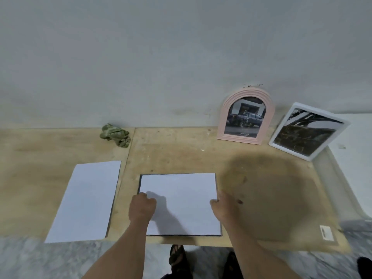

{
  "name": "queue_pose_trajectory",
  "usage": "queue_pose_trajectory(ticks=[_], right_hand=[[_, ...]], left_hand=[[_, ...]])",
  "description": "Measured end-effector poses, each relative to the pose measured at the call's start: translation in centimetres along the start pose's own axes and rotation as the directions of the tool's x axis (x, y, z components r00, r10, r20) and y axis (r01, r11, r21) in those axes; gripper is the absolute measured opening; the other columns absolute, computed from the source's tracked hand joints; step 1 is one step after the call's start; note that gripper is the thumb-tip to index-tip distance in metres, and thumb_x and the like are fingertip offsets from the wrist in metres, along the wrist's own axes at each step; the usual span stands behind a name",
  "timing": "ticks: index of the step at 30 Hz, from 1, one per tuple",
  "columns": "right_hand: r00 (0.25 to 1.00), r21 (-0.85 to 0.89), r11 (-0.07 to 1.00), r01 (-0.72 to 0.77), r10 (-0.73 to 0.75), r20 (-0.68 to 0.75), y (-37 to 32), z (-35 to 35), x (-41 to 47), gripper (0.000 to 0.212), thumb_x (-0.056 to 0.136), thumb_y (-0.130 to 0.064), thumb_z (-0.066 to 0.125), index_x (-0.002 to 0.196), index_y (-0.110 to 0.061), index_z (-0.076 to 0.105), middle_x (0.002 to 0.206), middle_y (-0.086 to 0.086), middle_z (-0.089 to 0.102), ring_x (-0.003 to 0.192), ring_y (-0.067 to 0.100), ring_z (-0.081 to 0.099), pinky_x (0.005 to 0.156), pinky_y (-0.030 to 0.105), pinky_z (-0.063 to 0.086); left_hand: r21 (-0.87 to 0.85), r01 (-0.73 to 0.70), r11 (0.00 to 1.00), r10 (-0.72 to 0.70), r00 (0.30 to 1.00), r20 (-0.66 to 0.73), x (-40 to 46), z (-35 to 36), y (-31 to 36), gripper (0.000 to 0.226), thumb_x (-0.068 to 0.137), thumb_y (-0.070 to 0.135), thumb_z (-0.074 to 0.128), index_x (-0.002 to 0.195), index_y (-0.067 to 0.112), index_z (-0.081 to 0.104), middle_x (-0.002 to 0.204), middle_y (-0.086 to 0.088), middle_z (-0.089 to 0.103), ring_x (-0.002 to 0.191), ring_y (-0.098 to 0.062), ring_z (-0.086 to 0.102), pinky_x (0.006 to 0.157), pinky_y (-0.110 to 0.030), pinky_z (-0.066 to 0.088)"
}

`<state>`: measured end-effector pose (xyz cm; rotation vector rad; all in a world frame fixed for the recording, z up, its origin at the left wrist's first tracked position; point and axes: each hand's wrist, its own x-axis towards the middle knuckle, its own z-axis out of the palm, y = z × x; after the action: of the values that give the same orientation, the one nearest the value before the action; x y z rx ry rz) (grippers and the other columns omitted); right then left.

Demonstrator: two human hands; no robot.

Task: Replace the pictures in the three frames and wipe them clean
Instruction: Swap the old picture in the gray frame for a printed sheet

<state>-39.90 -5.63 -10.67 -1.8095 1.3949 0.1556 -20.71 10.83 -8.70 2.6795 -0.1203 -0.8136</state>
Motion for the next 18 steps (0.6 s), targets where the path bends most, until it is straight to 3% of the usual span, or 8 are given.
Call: queue_pose_trajectory(ticks=[2, 6, 13, 18], right_hand=[[1.000, 0.042, 0.999, -0.025, 0.025, -0.007, -0.4, 0.9, 0.0, 0.010, 0.084, -0.017, 0.052, 0.082, -0.016, 0.042, 0.075, -0.001, 0.044, 0.067, 0.018, 0.045, 0.058, 0.028, 0.035], [0.990, 0.139, 0.989, -0.056, 0.073, -0.121, -0.8, 1.5, -0.3, 0.014, 0.085, -0.013, 0.055, 0.075, -0.010, 0.045, 0.069, 0.002, 0.048, 0.059, 0.017, 0.047, 0.050, 0.027, 0.033], [0.979, 0.129, 0.983, -0.132, 0.149, -0.136, -1.7, 2.7, 0.0, 0.021, 0.077, -0.018, 0.055, 0.092, -0.014, 0.042, 0.086, 0.005, 0.047, 0.069, 0.025, 0.050, 0.056, 0.030, 0.039], [0.956, 0.129, 0.977, -0.172, 0.197, -0.219, -1.8, 4.2, -0.1, 0.037, 0.077, -0.020, 0.052, 0.112, -0.007, 0.052, 0.099, 0.012, 0.059, 0.082, 0.031, 0.062, 0.064, 0.036, 0.051]], left_hand=[[0.050, -0.003, 0.999, 0.001, 0.999, 0.041, 1.0, -0.3, -1.0, 0.036, 0.088, 0.015, 0.055, 0.120, -0.001, 0.060, 0.117, -0.015, 0.058, 0.101, -0.034, 0.060, 0.082, -0.040, 0.051], [0.053, -0.010, 0.999, 0.005, 0.996, 0.088, 2.1, -0.3, -1.5, 0.047, 0.090, 0.019, 0.056, 0.133, 0.003, 0.049, 0.127, -0.015, 0.048, 0.114, -0.035, 0.055, 0.089, -0.041, 0.047], [-0.109, 0.019, 0.994, -0.013, 0.998, 0.059, 4.4, -0.1, -2.4, 0.043, 0.083, 0.033, 0.066, 0.112, 0.001, 0.063, 0.108, -0.017, 0.063, 0.099, -0.036, 0.064, 0.087, -0.047, 0.056], [-0.165, 0.024, 0.986, -0.011, 0.997, 0.082, 4.7, -0.6, -2.6, 0.030, 0.073, 0.032, 0.067, 0.085, 0.005, 0.068, 0.088, -0.013, 0.068, 0.077, -0.031, 0.066, 0.063, -0.032, 0.052]])
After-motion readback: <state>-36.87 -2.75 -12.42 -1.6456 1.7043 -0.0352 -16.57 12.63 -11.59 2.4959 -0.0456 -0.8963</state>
